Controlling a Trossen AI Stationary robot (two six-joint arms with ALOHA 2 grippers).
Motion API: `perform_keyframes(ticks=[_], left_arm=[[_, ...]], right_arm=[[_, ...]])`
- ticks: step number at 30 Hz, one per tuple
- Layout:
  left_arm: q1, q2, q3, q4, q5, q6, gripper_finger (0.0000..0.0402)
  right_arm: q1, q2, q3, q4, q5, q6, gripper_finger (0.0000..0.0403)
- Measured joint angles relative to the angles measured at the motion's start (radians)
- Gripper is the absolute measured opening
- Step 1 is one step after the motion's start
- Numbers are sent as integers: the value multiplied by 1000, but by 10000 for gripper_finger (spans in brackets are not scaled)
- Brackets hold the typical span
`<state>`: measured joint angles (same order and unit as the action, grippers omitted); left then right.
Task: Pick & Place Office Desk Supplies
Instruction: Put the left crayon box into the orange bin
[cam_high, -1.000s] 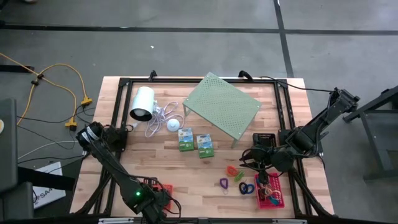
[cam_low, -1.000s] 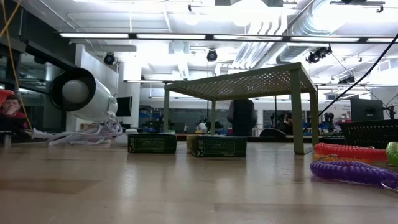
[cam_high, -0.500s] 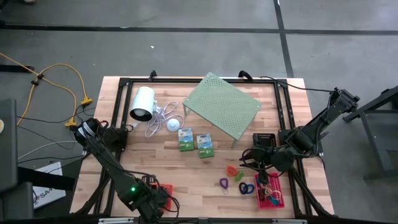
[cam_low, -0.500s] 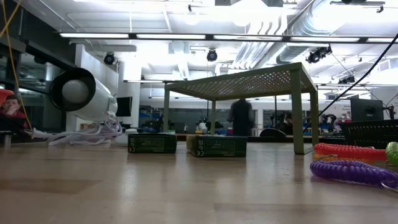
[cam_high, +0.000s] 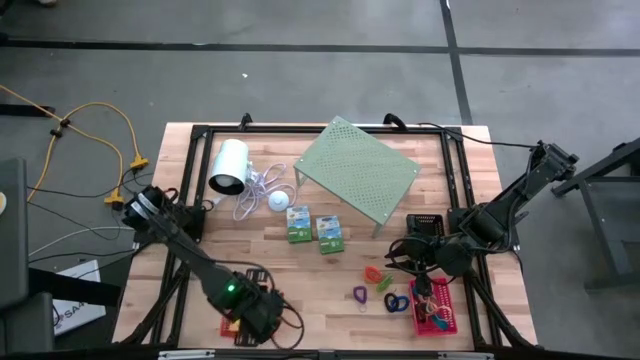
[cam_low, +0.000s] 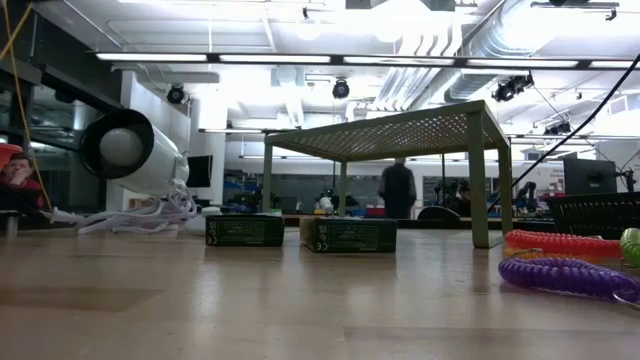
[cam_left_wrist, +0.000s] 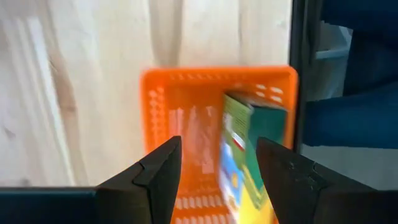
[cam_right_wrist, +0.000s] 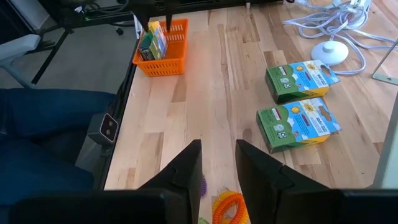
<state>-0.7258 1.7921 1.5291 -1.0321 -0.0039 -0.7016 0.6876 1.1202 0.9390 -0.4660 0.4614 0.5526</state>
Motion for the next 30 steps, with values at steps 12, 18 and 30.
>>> perform_keyframes(ticks=[12,18,30], left_arm=[[144,0,0,-57,9,312,201],[210,-10,-1,-58,-7,426,201],[374,-34,-18,-74,-19,555,201]], right_arm=[[0,0,0,0,0,0,86],[0,0,0,0,0,0,86],[0,0,0,7,0,0,86]])
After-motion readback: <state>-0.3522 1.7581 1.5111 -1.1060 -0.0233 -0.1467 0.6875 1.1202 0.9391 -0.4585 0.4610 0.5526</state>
